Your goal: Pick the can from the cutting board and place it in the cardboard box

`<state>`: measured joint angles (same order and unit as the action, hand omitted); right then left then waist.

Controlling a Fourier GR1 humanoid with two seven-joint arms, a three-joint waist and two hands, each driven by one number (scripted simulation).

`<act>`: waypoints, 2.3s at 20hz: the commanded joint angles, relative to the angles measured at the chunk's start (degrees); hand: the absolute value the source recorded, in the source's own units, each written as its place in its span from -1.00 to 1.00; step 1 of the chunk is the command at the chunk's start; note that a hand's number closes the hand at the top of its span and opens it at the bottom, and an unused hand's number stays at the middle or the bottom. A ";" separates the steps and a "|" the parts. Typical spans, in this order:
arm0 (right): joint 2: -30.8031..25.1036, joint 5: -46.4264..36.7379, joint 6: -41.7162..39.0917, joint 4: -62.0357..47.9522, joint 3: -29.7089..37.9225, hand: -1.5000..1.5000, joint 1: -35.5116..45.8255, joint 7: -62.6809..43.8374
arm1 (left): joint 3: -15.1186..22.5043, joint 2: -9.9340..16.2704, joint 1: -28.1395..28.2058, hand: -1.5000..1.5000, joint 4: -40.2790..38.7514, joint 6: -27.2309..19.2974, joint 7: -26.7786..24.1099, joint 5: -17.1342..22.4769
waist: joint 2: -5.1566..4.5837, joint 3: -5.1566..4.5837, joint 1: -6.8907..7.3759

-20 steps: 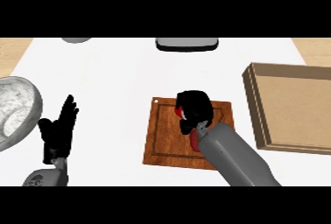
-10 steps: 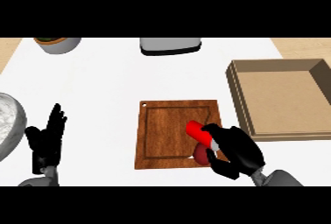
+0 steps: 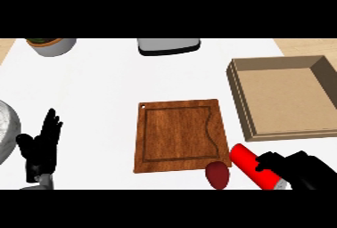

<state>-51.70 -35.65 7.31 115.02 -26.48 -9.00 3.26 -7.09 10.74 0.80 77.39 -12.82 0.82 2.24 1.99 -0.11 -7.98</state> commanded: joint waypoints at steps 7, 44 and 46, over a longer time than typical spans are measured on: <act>-12.84 21.65 1.30 14.13 30.24 1.00 -16.17 3.97 | 1.51 -1.39 -0.85 0.00 -0.39 0.31 -0.18 -0.42 | -1.03 0.03 1.73; 6.92 19.60 -19.13 -71.84 30.06 -1.00 38.78 31.12 | 4.85 -2.77 -8.57 0.00 -1.73 2.22 2.19 -3.87 | -2.51 0.23 10.09; 7.84 23.29 -22.76 -71.43 31.80 -1.00 37.83 34.17 | 6.45 -5.17 -4.62 0.00 -0.05 0.81 0.37 -4.67 | -2.29 0.22 9.75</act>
<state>-45.85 -15.26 -10.84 49.09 4.01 25.77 32.73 -2.11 7.04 -6.41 75.11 -11.14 1.63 -1.60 -0.43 0.10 1.83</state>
